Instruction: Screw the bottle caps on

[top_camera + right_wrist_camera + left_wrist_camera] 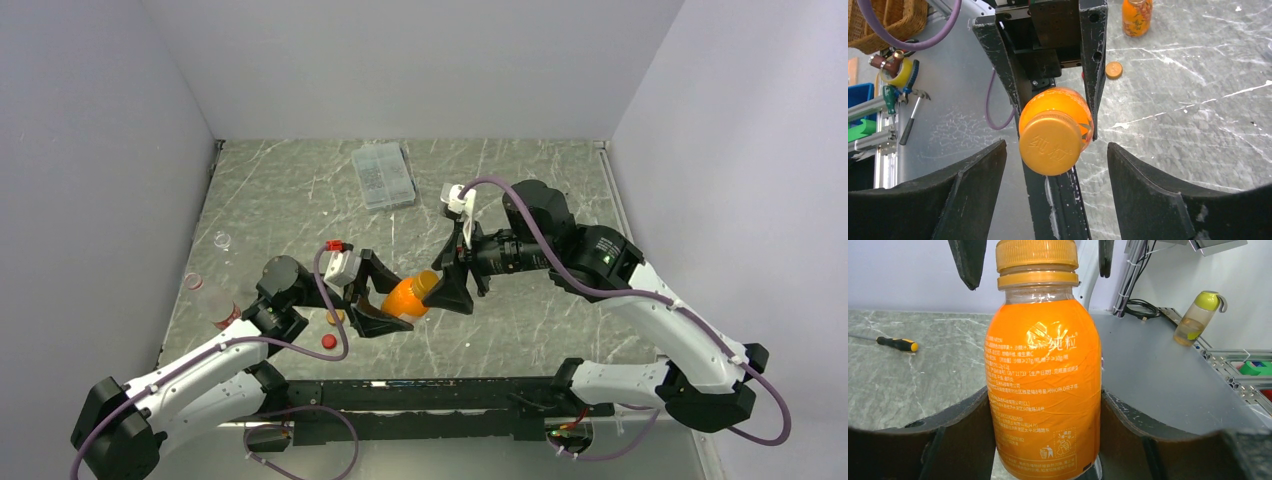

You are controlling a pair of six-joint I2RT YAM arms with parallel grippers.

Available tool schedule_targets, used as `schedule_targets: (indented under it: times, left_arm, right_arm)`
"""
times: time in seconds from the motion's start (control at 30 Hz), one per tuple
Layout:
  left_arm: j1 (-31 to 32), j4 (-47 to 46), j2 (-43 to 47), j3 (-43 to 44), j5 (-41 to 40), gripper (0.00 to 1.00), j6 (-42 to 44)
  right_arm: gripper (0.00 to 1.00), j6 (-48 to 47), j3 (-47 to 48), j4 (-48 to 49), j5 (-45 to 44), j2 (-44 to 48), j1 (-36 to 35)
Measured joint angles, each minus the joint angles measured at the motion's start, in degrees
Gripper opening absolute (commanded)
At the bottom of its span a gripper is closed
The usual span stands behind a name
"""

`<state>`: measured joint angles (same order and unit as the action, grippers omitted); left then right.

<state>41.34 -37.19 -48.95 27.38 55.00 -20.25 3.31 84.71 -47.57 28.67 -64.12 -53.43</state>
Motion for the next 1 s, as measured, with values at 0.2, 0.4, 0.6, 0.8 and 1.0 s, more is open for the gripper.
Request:
schedule_targets:
  times: [0.2, 0.4, 0.6, 0.8, 1.0]
  left_arm:
    - [0.00, -0.09, 0.00, 0.00, 0.24, 0.00, -0.44]
    - [0.00, -0.20, -0.07, -0.02, 0.24, 0.00, -0.48]
    - [0.00, -0.57, -0.76, -0.07, 0.15, 0.00, -0.48]
    - [0.00, 0.15, -0.74, -0.07, -1.81, 0.00, 0.81]
    - [0.00, 5.03, -0.46, 0.52, -7.08, 0.00, 6.82]
  right_arm:
    - [0.70, -0.13, 0.74, 0.00, -1.60, 0.04, -0.72]
    - [0.62, -0.02, 0.74, 0.02, -1.81, 0.04, -0.94]
    - [0.39, 0.83, 0.74, 0.04, -2.82, 0.04, -1.01]
    - [0.26, 2.54, 0.74, 0.04, -5.25, -0.07, -1.05]
    - [0.20, 6.69, 1.16, -0.07, -10.21, -1.62, -0.87]
